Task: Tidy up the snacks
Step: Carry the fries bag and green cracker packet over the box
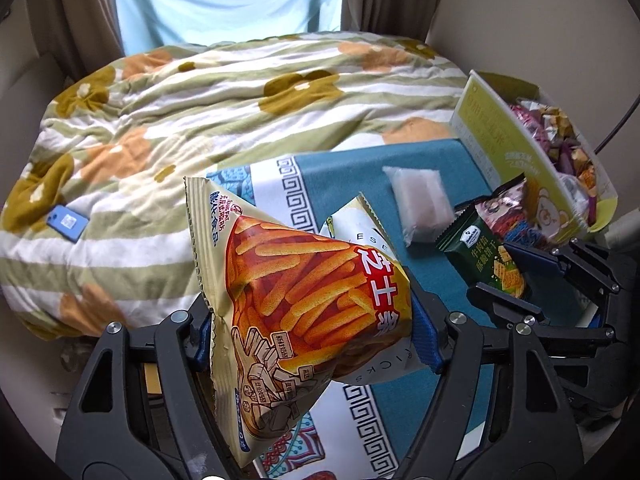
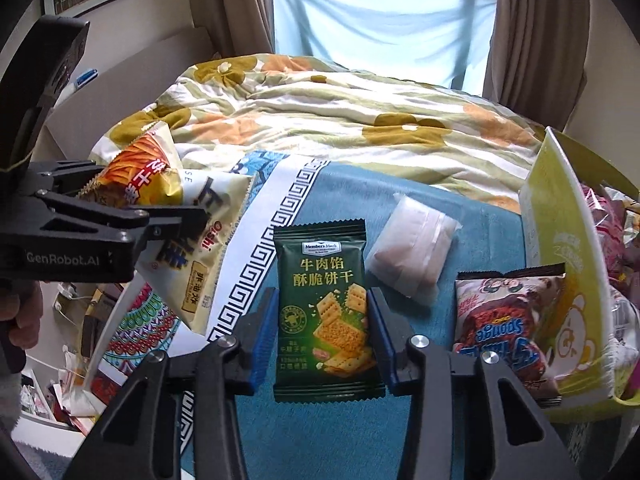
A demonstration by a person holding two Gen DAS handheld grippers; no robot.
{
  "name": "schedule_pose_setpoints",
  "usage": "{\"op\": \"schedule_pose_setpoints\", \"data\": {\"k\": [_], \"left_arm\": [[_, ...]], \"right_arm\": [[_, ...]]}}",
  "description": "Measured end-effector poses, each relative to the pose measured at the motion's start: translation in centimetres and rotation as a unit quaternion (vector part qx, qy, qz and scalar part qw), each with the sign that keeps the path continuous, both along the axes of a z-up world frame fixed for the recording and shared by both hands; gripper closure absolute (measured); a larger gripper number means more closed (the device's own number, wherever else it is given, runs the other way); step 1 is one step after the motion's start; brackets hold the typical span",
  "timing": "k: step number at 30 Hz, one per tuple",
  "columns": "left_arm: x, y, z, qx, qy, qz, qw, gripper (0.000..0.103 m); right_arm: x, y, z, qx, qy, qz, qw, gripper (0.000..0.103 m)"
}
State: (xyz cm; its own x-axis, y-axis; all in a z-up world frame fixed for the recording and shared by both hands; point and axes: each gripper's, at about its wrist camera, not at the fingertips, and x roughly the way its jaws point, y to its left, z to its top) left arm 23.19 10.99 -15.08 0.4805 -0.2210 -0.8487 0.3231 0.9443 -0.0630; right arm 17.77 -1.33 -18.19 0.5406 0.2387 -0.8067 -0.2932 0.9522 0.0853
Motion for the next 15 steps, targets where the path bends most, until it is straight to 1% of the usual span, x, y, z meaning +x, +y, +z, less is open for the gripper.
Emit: {"op": "schedule_pose_setpoints", "data": {"k": [4, 6, 9, 12, 15], "left_arm": [[0.4, -1.7, 3.7, -0.022, -0.013, -0.020, 0.9995, 0.031], [0.5, -2.8, 5.5, -0.032, -0.027, -0.032, 0.9986, 0.031], [0.4, -4.9, 8.0, -0.035, -0.053, -0.047, 0.9969, 0.031], [0.2, -7.6, 10.0, -0.044, -0.072, -0.056, 0.9948, 0.031], [0.1, -11.1, 11.3, -0.054, -0.083, -0.062, 0.9932, 0.031]], "right_arm": [[-0.8, -1.4, 3.9, 0.015, -0.006, -0.035, 0.999, 0.063], [-1.3, -2.6, 5.8, 0.026, -0.006, -0.062, 0.998, 0.063], [-1.9, -5.4, 8.3, 0.053, -0.015, -0.104, 0.993, 0.063], [-2.5, -8.4, 10.7, 0.060, -0.043, -0.131, 0.989, 0.063], [-2.9, -11.6, 12.8, 0.055, -0.067, -0.150, 0.985, 0.063]]}}
